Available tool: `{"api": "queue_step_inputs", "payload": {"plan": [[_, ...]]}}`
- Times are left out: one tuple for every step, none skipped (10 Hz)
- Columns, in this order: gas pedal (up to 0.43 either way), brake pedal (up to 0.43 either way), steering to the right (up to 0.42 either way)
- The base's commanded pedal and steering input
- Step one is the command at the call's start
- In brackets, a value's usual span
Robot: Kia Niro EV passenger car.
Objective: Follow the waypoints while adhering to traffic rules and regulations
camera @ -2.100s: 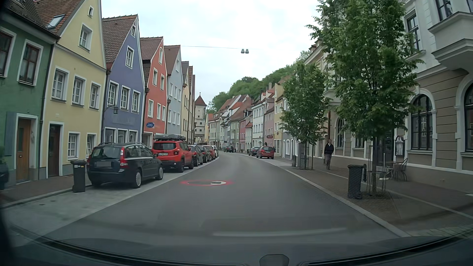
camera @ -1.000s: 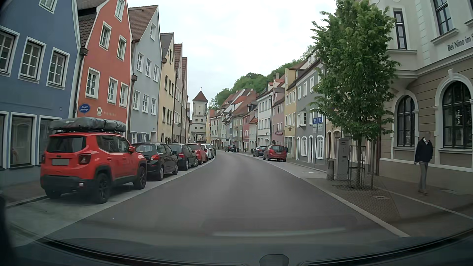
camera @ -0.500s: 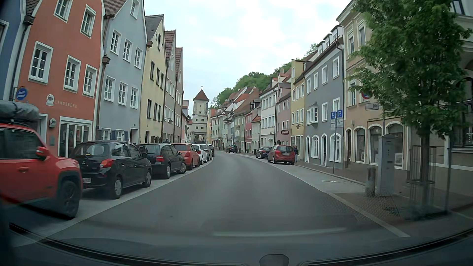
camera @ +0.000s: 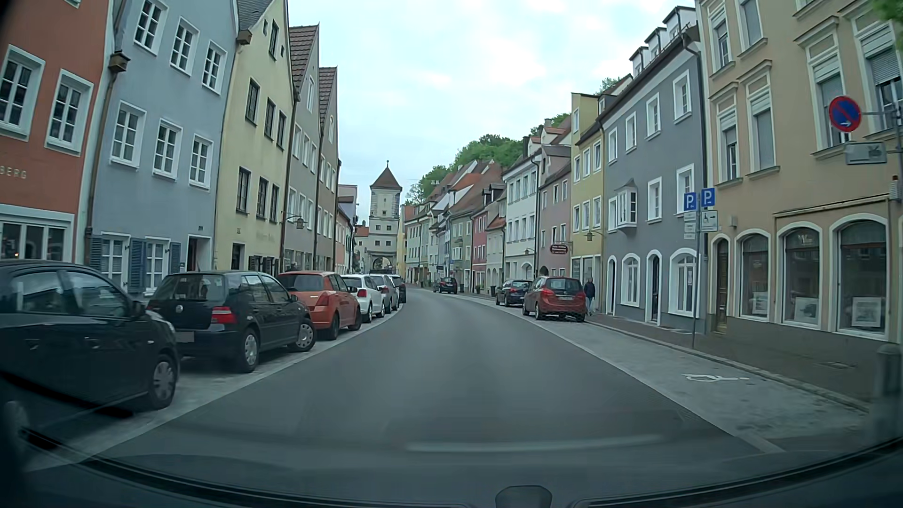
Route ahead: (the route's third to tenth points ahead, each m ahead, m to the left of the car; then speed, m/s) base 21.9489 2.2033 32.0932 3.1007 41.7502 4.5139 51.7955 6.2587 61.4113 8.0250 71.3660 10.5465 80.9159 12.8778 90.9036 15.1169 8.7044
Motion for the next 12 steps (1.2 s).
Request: {"api": "queue_step_inputs", "payload": {"plan": [[0.047, 0.000, -0.010], [0.047, 0.000, -0.010], [0.047, 0.000, -0.010], [0.047, 0.000, -0.010], [0.059, 0.000, -0.010], [0.067, 0.000, -0.010], [0.067, 0.000, -0.010], [0.067, 0.000, -0.010], [0.067, 0.000, -0.010], [0.067, 0.000, -0.010], [0.067, 0.000, -0.010], [0.067, 0.000, -0.011]]}}
